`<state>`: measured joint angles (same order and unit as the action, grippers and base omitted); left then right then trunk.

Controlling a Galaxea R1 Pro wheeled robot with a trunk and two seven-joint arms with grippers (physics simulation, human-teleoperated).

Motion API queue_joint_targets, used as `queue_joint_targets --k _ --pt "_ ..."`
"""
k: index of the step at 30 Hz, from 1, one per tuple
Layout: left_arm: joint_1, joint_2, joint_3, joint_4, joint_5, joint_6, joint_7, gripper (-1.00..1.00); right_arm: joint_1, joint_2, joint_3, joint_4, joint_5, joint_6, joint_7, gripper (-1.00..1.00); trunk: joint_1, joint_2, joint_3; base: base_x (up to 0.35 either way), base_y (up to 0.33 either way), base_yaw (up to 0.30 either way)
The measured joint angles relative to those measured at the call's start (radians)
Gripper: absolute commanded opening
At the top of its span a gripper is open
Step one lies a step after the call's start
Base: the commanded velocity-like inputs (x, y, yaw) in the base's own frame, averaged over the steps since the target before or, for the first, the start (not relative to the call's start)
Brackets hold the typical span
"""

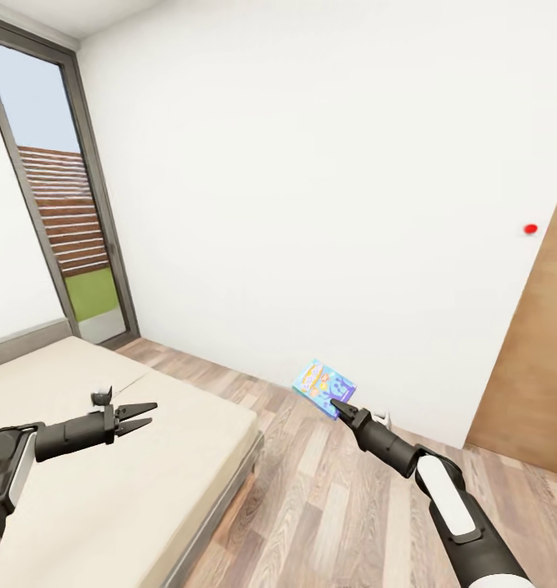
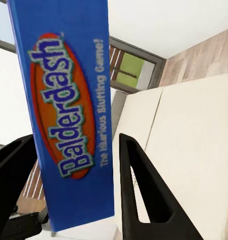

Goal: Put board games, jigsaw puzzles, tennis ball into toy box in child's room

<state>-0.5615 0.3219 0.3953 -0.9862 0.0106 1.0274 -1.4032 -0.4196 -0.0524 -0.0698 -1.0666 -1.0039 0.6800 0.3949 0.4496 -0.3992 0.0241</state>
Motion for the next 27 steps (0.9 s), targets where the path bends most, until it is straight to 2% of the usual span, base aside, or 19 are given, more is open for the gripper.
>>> queue_joint_targets --k 13,27 --pt "0.0 0.0 0.0 0.0 -0.002 -0.002 0.0 1.0 0.0 0.0 0.0 -0.005 0.0 0.0 -0.006 -1.0 0.0 0.0 0.008 0.0 0.0 -0.276" --pt "0.0 0.0 0.0 0.0 -0.002 -0.004 0.0 1.0 0.0 0.0 -0.021 0.001 -0.005 0.0 -0.006 -1.0 0.0 0.0 0.021 0.0 0.0 -0.029"
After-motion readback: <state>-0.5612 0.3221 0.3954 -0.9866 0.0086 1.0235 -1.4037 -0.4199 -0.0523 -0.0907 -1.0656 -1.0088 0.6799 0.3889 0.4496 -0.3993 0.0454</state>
